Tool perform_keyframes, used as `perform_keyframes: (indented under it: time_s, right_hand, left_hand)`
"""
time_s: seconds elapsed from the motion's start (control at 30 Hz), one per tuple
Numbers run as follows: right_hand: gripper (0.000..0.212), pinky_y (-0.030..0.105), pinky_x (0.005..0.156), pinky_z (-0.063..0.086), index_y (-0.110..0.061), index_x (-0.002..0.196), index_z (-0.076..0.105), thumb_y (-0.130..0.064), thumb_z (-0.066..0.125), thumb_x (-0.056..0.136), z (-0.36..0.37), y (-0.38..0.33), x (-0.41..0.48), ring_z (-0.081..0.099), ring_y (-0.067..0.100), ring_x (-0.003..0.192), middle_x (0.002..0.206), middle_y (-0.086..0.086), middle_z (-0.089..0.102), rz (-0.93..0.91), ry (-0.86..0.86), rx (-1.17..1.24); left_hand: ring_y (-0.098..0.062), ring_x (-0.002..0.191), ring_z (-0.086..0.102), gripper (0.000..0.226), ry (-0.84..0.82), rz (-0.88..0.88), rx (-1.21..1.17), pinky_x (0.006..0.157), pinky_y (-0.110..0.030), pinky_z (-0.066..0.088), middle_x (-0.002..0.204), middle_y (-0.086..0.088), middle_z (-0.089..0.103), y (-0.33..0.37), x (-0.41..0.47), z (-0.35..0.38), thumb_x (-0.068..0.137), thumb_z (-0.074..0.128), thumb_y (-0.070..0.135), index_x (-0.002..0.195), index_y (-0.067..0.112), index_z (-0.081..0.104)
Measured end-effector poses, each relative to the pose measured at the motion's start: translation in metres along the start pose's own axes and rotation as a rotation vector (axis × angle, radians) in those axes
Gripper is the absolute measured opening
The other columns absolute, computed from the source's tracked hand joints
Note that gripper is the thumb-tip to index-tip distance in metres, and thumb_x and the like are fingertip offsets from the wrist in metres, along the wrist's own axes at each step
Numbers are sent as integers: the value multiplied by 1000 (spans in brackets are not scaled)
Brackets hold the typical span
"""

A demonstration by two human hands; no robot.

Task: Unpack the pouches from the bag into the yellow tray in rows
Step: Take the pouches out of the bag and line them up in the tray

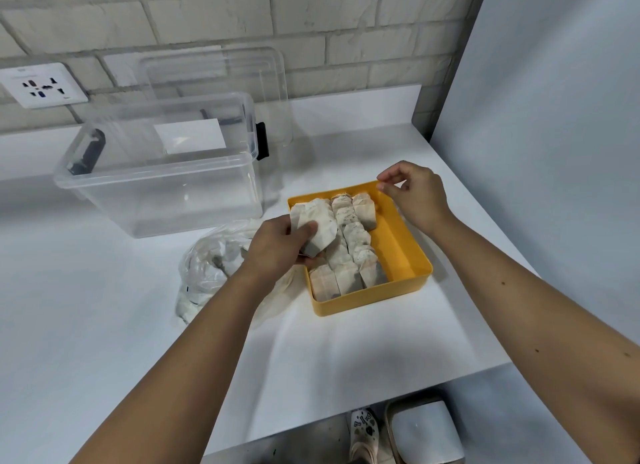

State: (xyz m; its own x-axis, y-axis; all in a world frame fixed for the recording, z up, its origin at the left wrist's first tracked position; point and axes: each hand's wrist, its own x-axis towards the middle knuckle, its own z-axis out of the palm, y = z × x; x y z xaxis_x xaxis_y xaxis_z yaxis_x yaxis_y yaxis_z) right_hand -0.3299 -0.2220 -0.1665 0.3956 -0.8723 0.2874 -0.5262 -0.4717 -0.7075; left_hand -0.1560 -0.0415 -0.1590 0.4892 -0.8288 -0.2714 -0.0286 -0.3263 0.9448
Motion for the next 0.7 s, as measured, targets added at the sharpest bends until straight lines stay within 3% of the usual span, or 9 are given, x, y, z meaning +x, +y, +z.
perform_keyframes:
  time_s: [0.07,0.13,0.23,0.37,0.5,0.63,0.7]
  right_hand:
    - [10,41,88,53,-20,92,74,-28,74,85,-3,-9,-9,65,5,83,88,-11,72,37,-111,133]
    - [17,39,91,54,-18,94,76,-31,74,84,-4,-20,-20,69,13,91,90,-4,75,88,-266,263]
    - [20,33,91,55,-17,93,77,-33,77,81,-4,-34,-31,70,12,92,92,-2,76,114,-403,330]
    - [27,27,77,54,-19,84,75,-41,84,70,-4,-43,-33,66,10,81,86,-2,73,112,-411,254]
    - [39,22,64,47,-23,94,67,-41,87,66,-5,-47,-38,57,-1,64,79,-5,68,29,-309,94]
    - [31,25,67,51,-20,83,69,-40,86,68,-1,-51,-47,63,7,71,78,-6,69,29,-321,71]
    - [25,28,68,52,-17,76,69,-35,86,70,0,-50,-48,60,6,66,75,-6,68,20,-325,94]
  left_hand:
    - [-20,71,74,15,-41,-11,-1,59,-27,60,94,-14,72,5,-2,6,99,60,23,96,10,67]
    - [-13,58,72,13,-72,-38,-67,51,-22,56,86,-12,70,10,-5,13,100,58,20,97,9,65]
    - [-14,54,71,14,-98,-67,-124,48,-20,54,82,-9,71,14,-7,20,99,60,18,102,6,66]
    - [-25,68,75,18,-80,-60,-106,60,-31,61,94,-16,74,10,-8,24,97,64,22,105,7,69]
    - [-29,73,75,21,-53,-68,-154,69,-39,63,96,-12,75,9,-8,24,96,64,21,111,7,68]
    - [-26,69,74,18,-45,-70,-229,65,-35,63,89,-10,75,10,-9,24,97,63,20,109,7,67]
    - [-26,68,74,18,-31,-79,-238,64,-36,63,90,-11,75,10,-9,26,97,63,20,108,8,67]
